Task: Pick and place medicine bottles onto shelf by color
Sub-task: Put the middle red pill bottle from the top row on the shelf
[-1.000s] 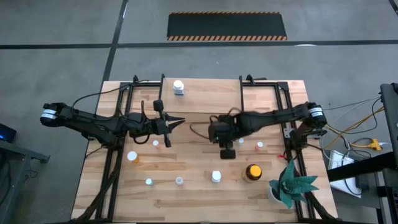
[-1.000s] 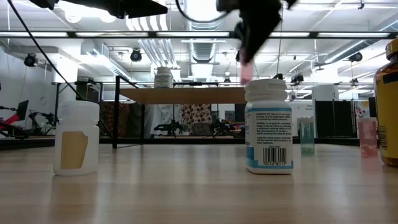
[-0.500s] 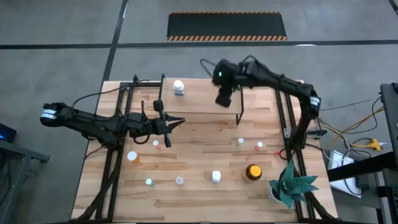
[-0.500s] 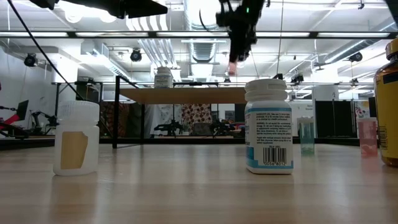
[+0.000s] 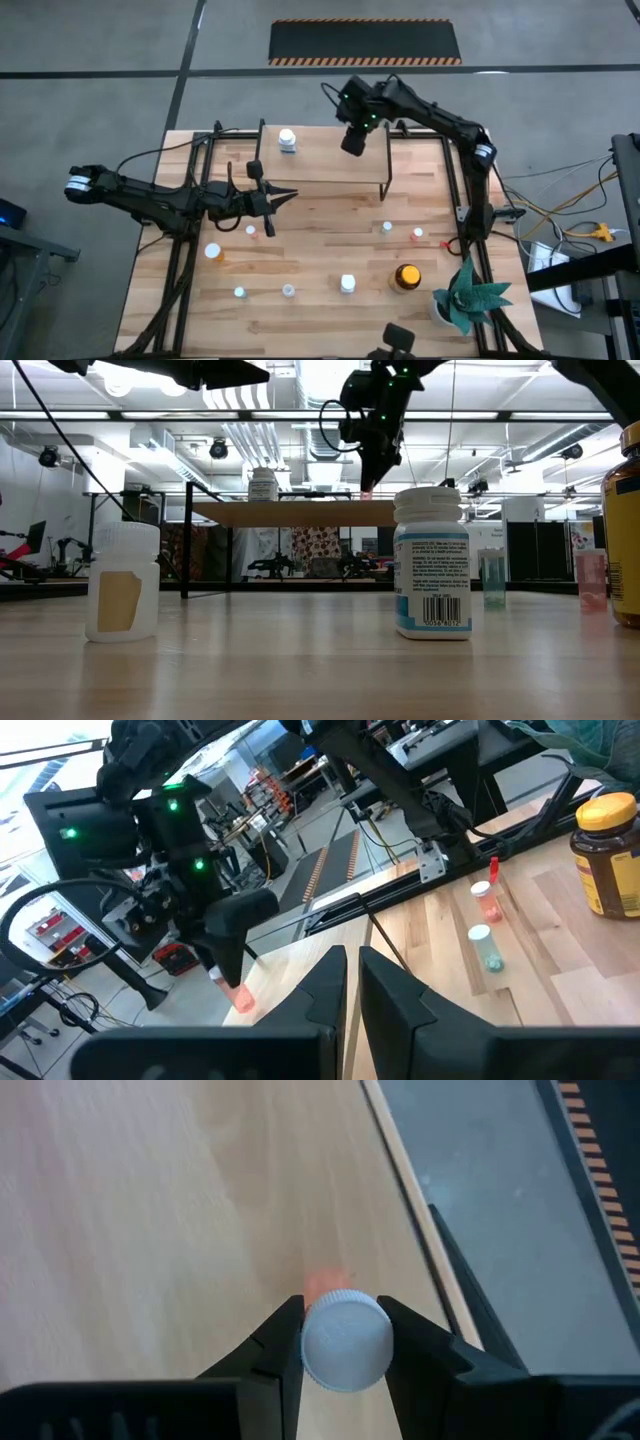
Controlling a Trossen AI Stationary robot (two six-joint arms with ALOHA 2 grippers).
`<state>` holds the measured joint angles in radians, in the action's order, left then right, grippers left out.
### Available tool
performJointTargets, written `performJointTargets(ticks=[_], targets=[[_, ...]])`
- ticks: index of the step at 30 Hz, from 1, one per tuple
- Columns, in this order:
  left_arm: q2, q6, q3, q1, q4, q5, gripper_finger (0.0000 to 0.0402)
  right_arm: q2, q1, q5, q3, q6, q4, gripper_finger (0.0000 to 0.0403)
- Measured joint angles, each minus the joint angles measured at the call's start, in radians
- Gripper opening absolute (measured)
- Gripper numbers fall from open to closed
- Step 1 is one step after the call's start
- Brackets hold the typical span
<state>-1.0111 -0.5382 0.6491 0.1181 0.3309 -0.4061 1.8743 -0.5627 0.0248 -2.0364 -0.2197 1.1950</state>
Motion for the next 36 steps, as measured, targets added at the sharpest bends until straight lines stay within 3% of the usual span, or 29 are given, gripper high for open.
performJointTargets(ticks=[12, 36], targets=[[0.000, 0.000, 0.000, 0.001, 0.000, 0.000, 0.0013, 0.032, -0.001, 0.072, -0.028, 0.000, 0.011, 0.0107], [0.000, -0.001, 0.002, 0.000, 0.000, 0.000, 0.0013, 0.034, 0.000, 0.027, -0.025, -0.004, 0.009, 0.0118]])
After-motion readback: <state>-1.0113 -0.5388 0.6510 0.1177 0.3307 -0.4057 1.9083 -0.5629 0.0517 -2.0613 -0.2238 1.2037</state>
